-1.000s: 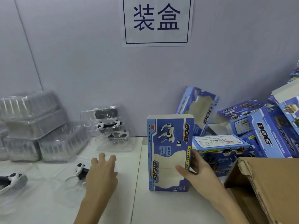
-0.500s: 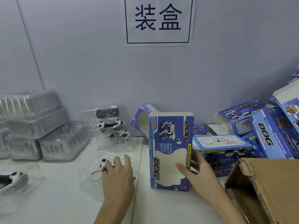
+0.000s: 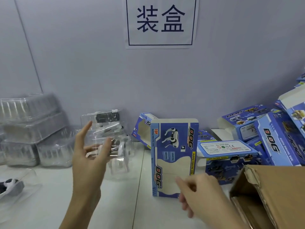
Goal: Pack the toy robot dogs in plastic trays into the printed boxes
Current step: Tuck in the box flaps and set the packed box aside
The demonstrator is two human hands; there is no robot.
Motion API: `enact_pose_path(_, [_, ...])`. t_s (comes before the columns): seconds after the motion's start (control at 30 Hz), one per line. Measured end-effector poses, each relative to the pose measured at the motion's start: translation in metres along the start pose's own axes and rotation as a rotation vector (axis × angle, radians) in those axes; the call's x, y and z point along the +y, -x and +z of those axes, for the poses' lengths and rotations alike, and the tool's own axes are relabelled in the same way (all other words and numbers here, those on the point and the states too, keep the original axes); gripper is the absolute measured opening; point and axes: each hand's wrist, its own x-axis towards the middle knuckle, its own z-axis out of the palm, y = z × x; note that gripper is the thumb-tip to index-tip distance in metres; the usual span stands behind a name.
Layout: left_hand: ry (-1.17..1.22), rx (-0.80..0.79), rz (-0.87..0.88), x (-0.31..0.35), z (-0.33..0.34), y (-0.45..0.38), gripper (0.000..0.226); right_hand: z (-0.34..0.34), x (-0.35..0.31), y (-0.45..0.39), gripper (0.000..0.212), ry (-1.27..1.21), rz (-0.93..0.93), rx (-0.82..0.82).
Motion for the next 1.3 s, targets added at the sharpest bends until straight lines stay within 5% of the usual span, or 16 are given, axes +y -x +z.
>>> enact_pose_path(0.1, [0.333, 0.003, -0.248, 0.006, -0.003, -0.004, 0.039, 0.029, -0.012, 0.006, 0.01, -0.198, -0.331, 0.041])
enact_pose_path(0.2, [0.526, 0.025, -0.409, 0.0, -0.009, -0.012, 0.035, 0.066, -0.019, 0.006, 0.073, -0.172, -0.518, 0.109])
enact_pose_path(0.3, [0.516, 0.047, -0.456, -0.007, -0.012, -0.017, 0.042, 0.095, -0.033, 0.003, 0.103, -0.03, -0.68, 0.323])
enact_pose_path(0.43, [0.414, -0.021, -0.479, -0.013, -0.009, -0.015, 0.049, 0.114, -0.057, -0.01, 0.115, -0.175, -0.637, 0.281])
enact_pose_path(0.5, [0.322, -0.098, -0.493, -0.014, -0.006, -0.014, 0.06, 0.12, -0.068, -0.019, 0.11, -0.269, -0.624, 0.279])
enact_pose_path(0.6, [0.17, -0.117, -0.476, -0.018, -0.004, -0.014, 0.048, 0.125, -0.072, -0.033, 0.094, -0.406, -0.537, 0.252])
enact_pose_path(0.83, [-0.253, -0.143, -0.031, -0.021, -0.011, -0.011, 0.02, 0.114, -0.066, -0.043, 0.059, -0.762, -0.412, 0.155])
enact_pose_path(1.03, [-0.523, -0.438, 0.291, -0.025, -0.021, -0.016, 0.087, 0.11, -0.081, -0.04, 0.06, -1.054, -0.304, 0.16])
enact_pose_path(1.13, [-0.509, -0.464, 0.07, -0.032, -0.033, -0.024, 0.104, 0.113, -0.091, -0.039, 0.065, -1.137, -0.253, 0.163])
enact_pose_path(1.3, [-0.139, -0.683, -0.375, -0.04, -0.044, -0.027, 0.079, 0.111, -0.098, -0.042, 0.067, -1.133, -0.206, 0.095])
